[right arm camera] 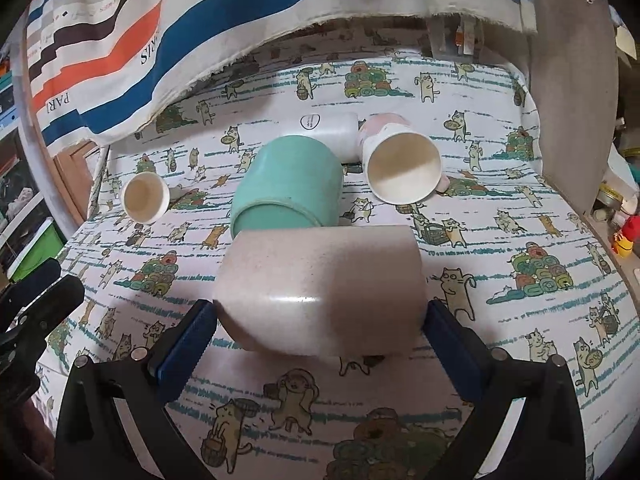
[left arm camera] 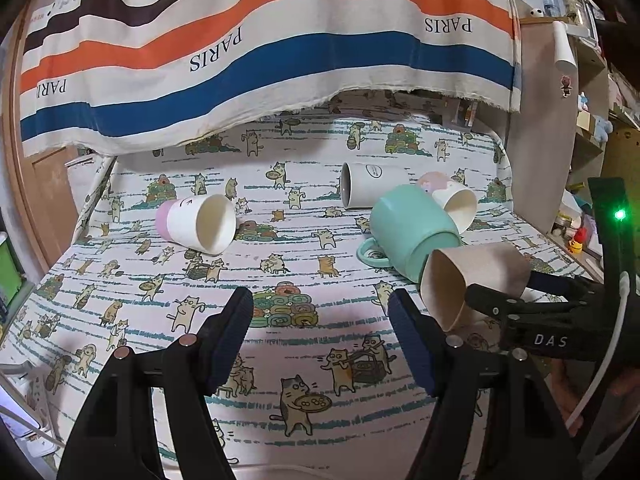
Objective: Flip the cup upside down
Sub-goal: 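Move the right gripper toward the beige speckled cup lying on its side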
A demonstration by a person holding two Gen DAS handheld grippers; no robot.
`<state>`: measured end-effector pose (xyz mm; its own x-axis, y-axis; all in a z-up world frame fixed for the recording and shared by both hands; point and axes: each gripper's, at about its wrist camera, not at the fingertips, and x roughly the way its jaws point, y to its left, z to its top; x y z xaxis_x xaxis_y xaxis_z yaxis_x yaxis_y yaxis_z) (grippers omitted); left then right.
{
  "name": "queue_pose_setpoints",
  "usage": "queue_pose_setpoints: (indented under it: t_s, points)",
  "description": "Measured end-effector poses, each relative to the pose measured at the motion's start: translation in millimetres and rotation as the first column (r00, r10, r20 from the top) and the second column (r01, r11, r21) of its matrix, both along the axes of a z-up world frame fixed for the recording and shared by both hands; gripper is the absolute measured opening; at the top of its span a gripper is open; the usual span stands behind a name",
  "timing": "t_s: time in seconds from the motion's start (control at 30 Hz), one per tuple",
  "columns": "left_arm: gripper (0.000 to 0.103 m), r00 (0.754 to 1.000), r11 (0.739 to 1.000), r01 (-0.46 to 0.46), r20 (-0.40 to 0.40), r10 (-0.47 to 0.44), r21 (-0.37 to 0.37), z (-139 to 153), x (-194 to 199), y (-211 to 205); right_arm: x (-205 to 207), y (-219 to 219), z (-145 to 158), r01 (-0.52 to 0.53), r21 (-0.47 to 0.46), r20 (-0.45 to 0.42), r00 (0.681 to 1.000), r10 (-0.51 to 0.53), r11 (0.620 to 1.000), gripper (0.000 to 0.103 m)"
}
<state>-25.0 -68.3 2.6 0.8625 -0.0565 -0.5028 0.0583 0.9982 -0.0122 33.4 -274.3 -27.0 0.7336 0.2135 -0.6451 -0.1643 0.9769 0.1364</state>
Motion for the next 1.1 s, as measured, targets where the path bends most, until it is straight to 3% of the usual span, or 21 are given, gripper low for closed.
queue_pose_setpoints:
  t_s: [0.4, 0.57, 0.73, 0.87, 0.9, 0.93, 0.97, 1.0, 1.03, 1.1]
  points:
    - [0.069, 1.0, 1.0, -0.003, -0.01, 0.003, 0.006, -3.4, 2.4, 2.6, 2.6, 15.7, -3.0, 0.006, -0.08, 0.02, 1.0, -0.005, 0.997, 0.103]
    - [0.069, 1.0, 1.0, 0.008, -0.015, -0.008, 0.011, -6.5, 2.0, 1.4, 0.3, 7.9, -1.3, -0.088, -0.059, -0.01, 0.996, 0.087, 0.994, 0.103]
    - [0.069, 0.995, 0.998, 0.068, -0.074, -0.069, -0.017, -16.3, 6.2, -10.1, -7.2, -5.6, 4.4, -0.153, -0.011, -0.009, 0.988, 0.153, 0.988, 0.103]
    - [0.054, 0.985, 0.991, 0.133, -0.106, -0.134, -0.017, -21.0, 7.5, -29.9, -7.1, -26.7, 20.2, -0.06, -0.062, 0.067, 0.996, 0.064, 0.996, 0.1]
    - [0.049, 0.981, 0.988, 0.152, -0.114, -0.154, -0.025, -22.0, 8.0, -35.6, -3.9, -33.7, 25.4, -0.031, -0.077, 0.078, 0.996, 0.037, 0.997, 0.085]
    - [0.045, 0.976, 0.984, 0.175, -0.126, -0.178, -0.037, -22.7, 10.2, -41.2, 0.9, -38.0, 28.8, -0.014, -0.092, 0.07, 0.997, 0.02, 0.996, 0.061]
    - [0.039, 0.969, 0.979, 0.198, -0.141, -0.203, -0.051, -23.4, 13.2, -47.3, 9.0, -42.9, 31.6, 0.002, -0.106, 0.049, 0.999, 0.003, 0.994, 0.049]
    - [0.036, 0.962, 0.974, 0.217, -0.154, -0.225, -0.064, -24.1, 16.7, -53.0, 15.2, -47.4, 32.5, 0.008, -0.11, 0.035, 0.999, -0.004, 0.994, 0.03]
    - [0.035, 0.955, 0.969, 0.234, -0.169, -0.245, -0.078, -25.1, 20.9, -58.8, 23.8, -51.4, 33.0, 0.016, -0.113, 0.019, 1.0, -0.014, 0.993, 0.022]
    - [0.029, 0.946, 0.964, 0.25, -0.191, -0.264, -0.096, -26.8, 28.3, -68.2, 37.8, -55.6, 32.7, 0.025, -0.12, 0.004, 1.0, -0.024, 0.992, 0.018]
